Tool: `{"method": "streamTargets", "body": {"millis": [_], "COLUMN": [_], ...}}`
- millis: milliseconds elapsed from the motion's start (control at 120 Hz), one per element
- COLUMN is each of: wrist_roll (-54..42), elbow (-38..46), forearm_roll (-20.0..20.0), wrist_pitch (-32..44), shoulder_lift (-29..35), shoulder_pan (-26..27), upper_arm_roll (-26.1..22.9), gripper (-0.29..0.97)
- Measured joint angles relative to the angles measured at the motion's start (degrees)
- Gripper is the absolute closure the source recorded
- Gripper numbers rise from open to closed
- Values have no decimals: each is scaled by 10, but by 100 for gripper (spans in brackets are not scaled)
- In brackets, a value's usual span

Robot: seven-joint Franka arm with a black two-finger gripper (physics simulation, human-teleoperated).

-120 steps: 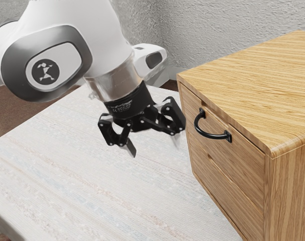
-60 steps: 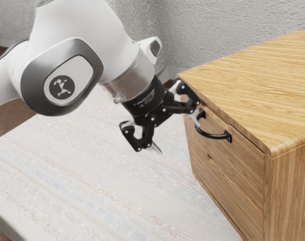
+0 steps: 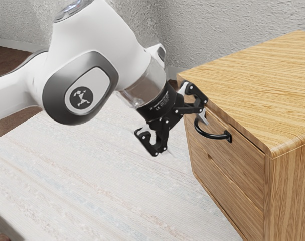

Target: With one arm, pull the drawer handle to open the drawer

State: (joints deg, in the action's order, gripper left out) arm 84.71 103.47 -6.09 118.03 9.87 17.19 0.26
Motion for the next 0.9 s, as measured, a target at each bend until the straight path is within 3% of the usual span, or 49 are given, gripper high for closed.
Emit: {"method": "streamTargets", "body": {"millis": [383, 900], "wrist_roll": [37, 63], "elbow": [22, 85], "forearm_roll": [0, -2], "wrist_pitch": [17, 96], "shoulder_lift": [17, 41], "shoulder_pan": [1, 3], "upper_arm_roll": [1, 3], "gripper": [0, 0]}}
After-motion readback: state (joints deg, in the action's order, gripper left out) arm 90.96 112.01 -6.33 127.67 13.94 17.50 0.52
